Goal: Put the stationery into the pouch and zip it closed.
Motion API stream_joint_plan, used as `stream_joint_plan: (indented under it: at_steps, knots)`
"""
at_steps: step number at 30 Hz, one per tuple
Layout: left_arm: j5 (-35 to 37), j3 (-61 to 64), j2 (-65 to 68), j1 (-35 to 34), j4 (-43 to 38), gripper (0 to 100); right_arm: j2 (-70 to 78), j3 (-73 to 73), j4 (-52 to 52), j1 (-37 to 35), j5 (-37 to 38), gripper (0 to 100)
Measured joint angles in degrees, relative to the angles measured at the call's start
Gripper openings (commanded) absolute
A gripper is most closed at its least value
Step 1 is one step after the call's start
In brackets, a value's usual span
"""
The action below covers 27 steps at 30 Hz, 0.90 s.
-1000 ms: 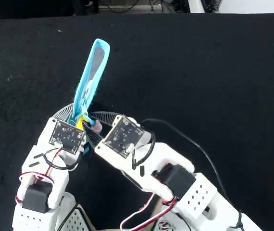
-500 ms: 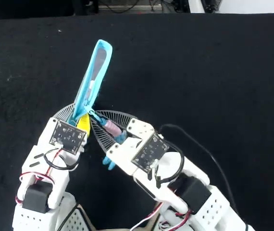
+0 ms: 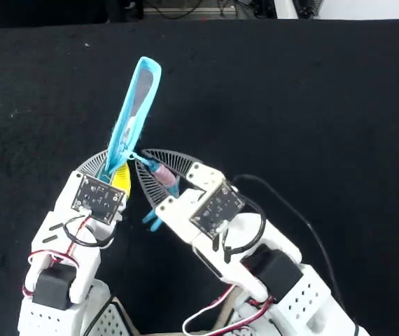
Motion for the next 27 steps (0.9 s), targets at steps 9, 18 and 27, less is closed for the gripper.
stream_joint_plan:
  at_steps: [9,18,27]
  knots:
    - [-0.1,0.0,0.0,0.1,0.0,3,0.1,0.0,-3.3,5.0,-4.7,1.1]
    - [-0.2,0.0,0.0,0.1,0.0,3,0.5,0.1,-4.5,7.8,-4.7,1.1]
    - [-0.3,0.0,0.0,0.1,0.6,3,0.5,9.0,-18.9,9.2,-4.7,1.1]
